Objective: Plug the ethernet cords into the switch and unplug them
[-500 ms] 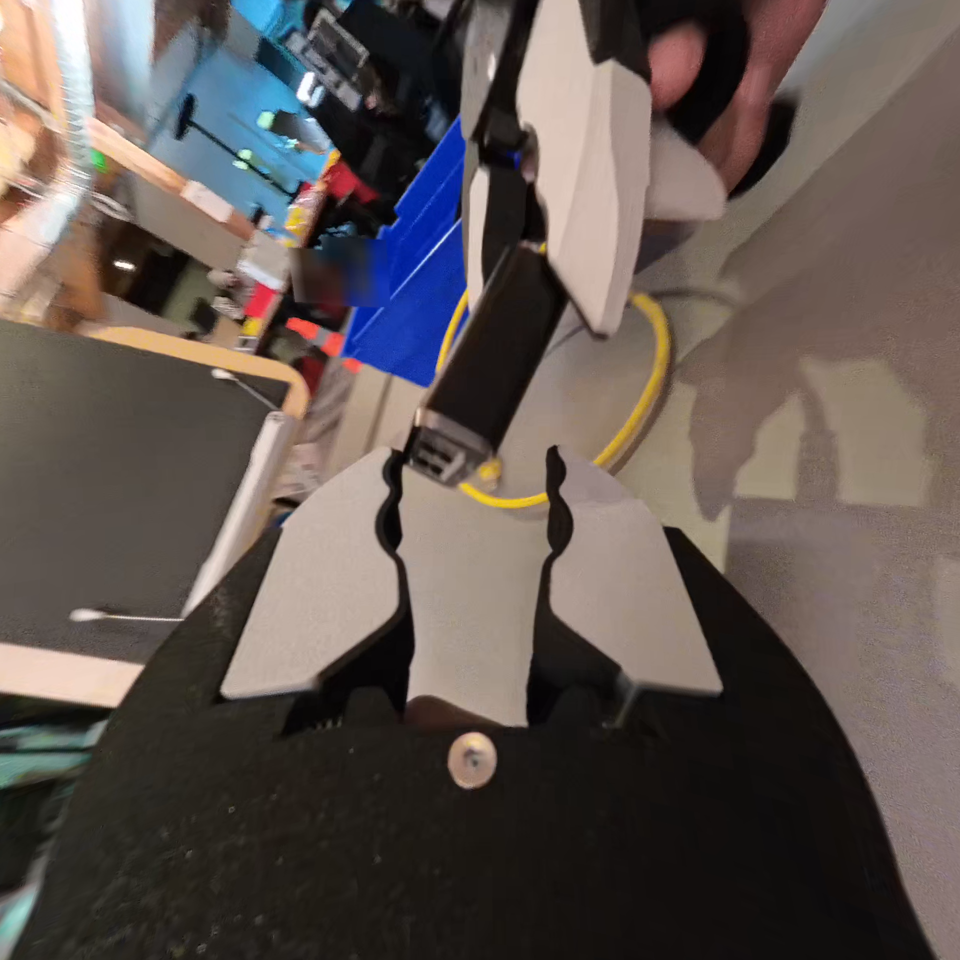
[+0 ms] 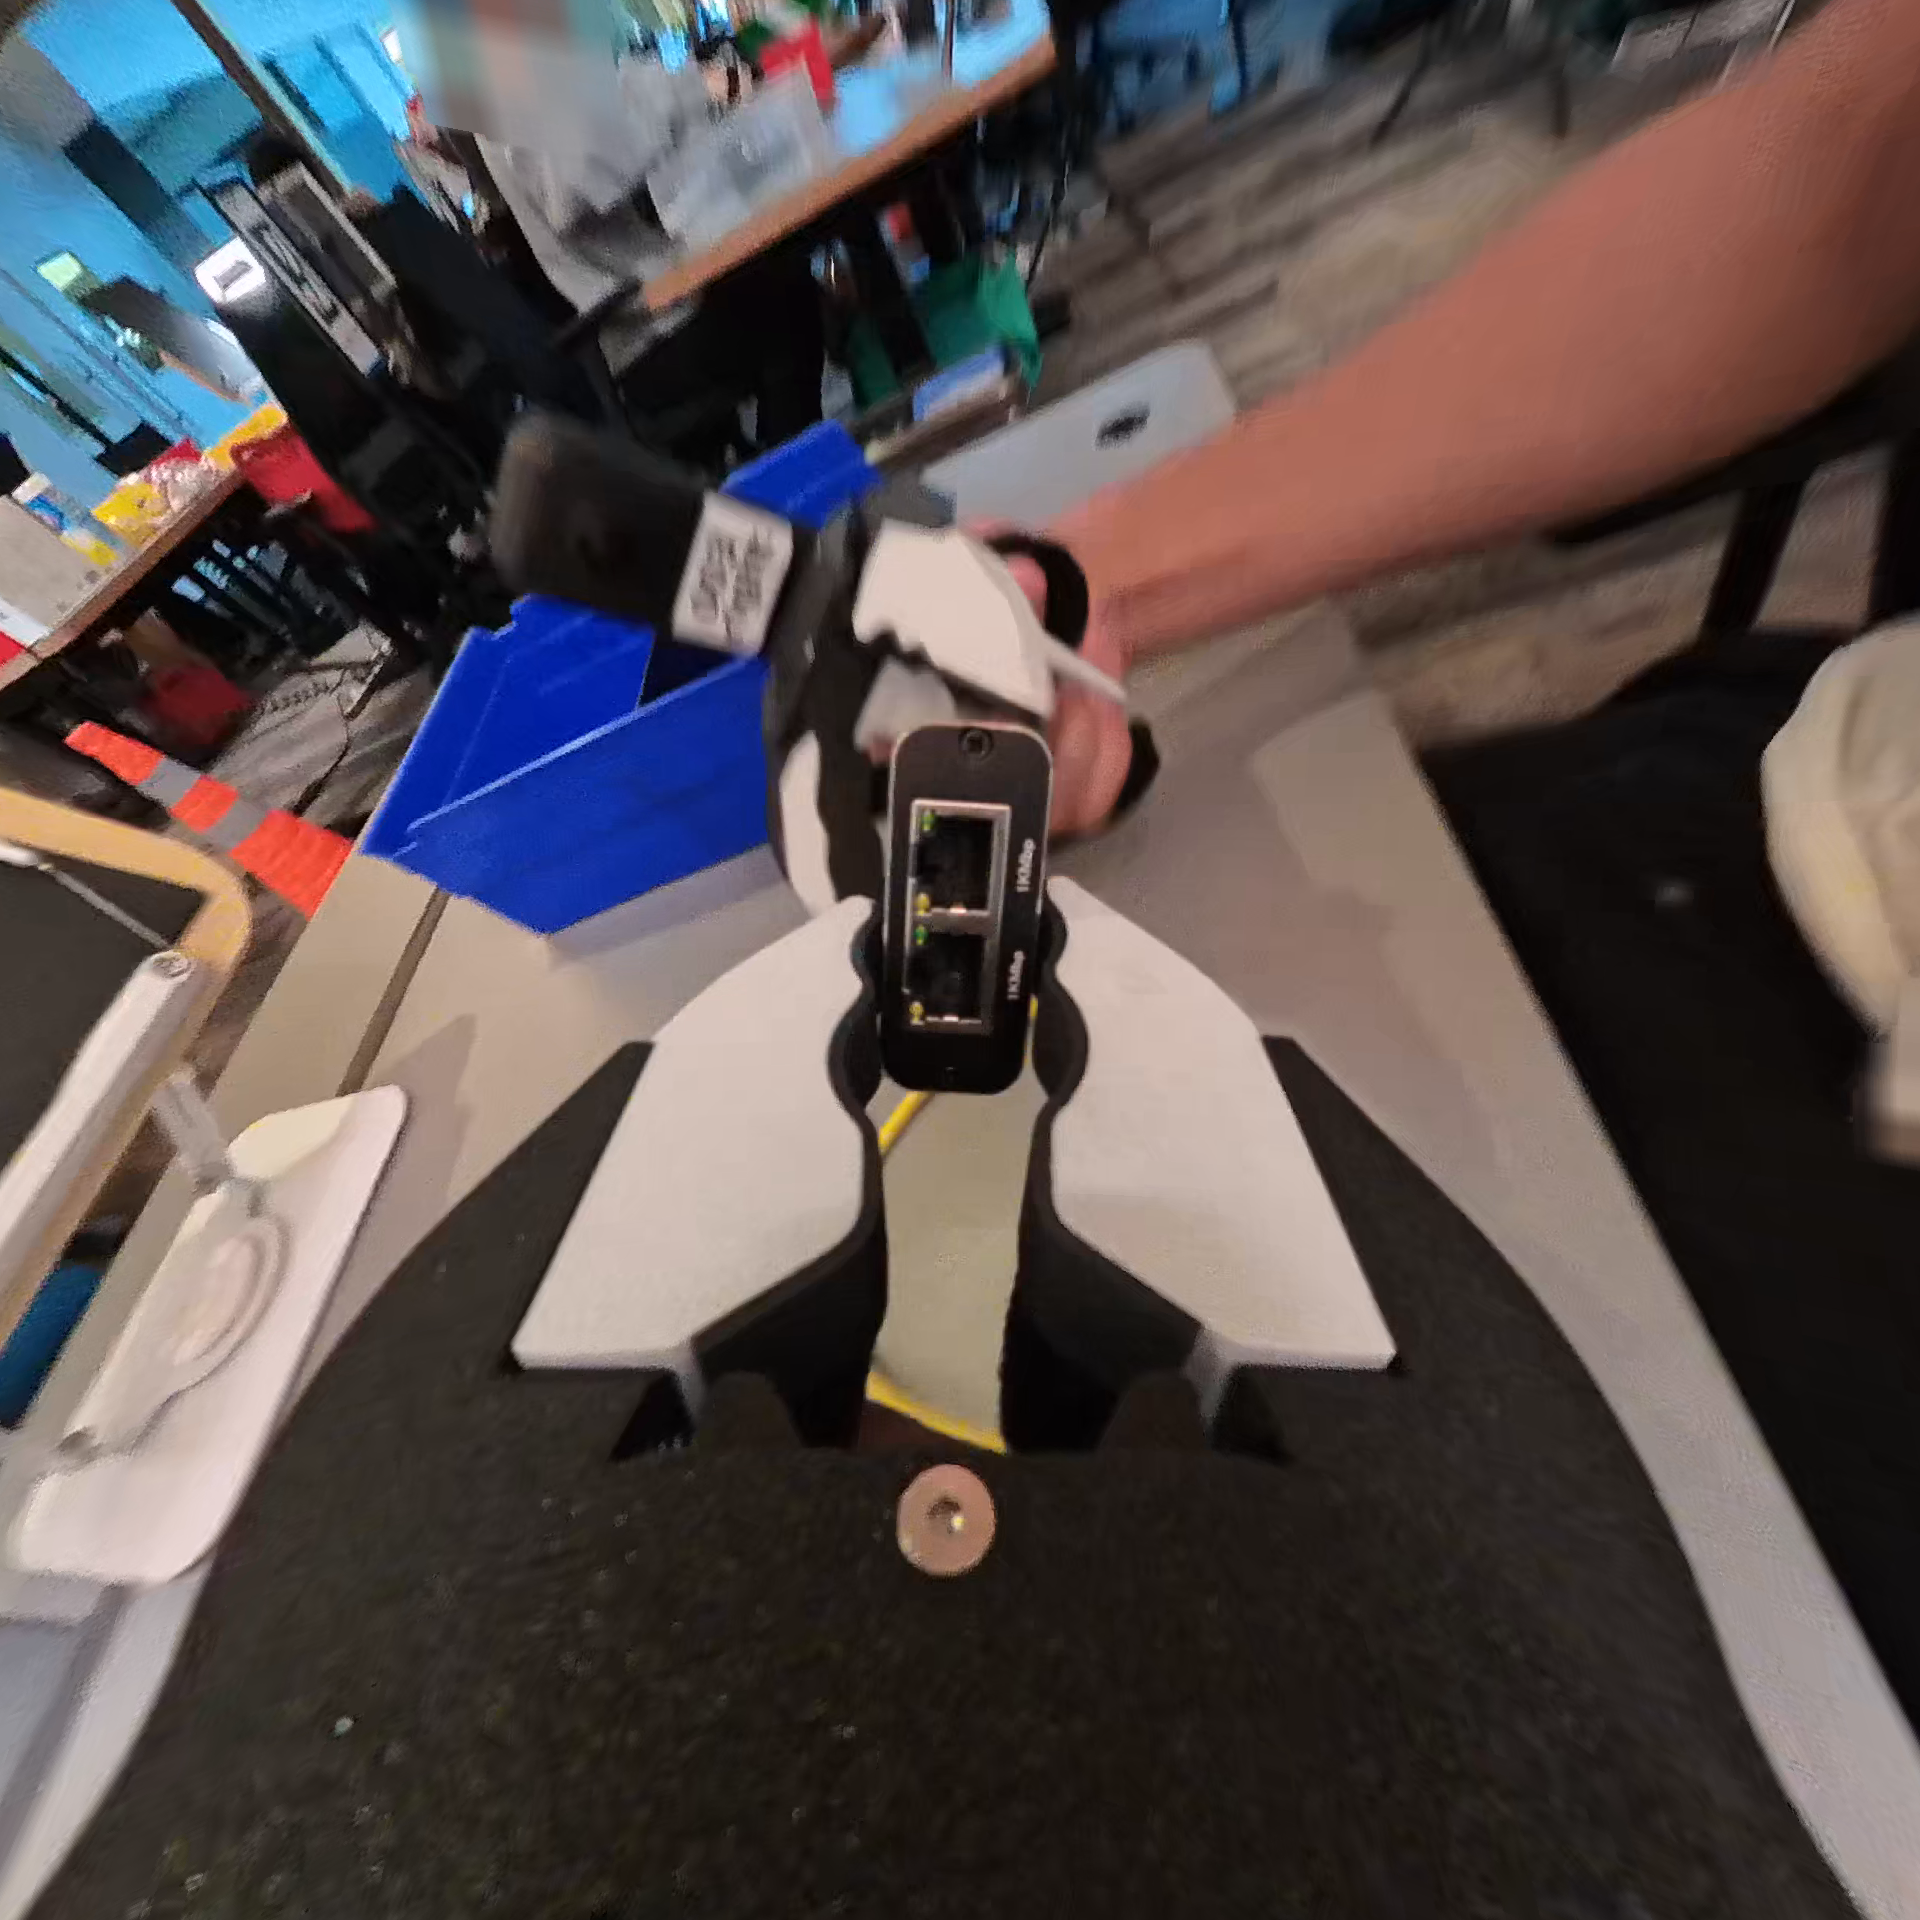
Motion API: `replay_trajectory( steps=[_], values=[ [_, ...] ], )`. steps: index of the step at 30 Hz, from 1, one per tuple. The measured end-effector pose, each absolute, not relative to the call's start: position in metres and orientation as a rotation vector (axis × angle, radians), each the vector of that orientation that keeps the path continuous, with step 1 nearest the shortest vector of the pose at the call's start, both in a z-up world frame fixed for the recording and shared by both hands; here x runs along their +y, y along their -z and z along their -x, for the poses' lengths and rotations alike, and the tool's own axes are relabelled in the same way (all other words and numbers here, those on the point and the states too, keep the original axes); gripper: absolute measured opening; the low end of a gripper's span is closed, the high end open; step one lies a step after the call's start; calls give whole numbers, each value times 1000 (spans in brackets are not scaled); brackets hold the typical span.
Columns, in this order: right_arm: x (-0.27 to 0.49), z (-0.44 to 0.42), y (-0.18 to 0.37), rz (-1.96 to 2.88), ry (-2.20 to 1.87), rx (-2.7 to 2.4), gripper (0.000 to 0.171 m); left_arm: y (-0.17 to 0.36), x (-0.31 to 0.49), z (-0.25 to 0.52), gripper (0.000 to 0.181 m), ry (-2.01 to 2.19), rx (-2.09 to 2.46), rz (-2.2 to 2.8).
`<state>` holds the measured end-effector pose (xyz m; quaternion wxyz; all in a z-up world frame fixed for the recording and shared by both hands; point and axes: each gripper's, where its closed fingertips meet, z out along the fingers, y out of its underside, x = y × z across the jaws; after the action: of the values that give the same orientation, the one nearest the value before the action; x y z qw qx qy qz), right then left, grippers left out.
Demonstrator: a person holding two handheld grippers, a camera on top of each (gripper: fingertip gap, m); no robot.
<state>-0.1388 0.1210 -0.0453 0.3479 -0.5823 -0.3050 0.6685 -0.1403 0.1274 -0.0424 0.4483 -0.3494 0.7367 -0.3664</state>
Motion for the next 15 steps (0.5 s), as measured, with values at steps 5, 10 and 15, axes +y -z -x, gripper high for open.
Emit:
replay_trajectory(
  steps=[5, 10, 15],
  values=[
    [142, 102, 31, 1670, -947, -856, 53, 67, 161, 135, 25, 530, 1964, 911],
    [149, 107, 48, 1694, -64, -1151, 45, 77, 171, 113, 25, 484, 2041, 976],
    [167, 97, 73, 1701, 192, -1152, 27, 80, 169, 98, 25, 442, 2015, 1031]
  ],
)
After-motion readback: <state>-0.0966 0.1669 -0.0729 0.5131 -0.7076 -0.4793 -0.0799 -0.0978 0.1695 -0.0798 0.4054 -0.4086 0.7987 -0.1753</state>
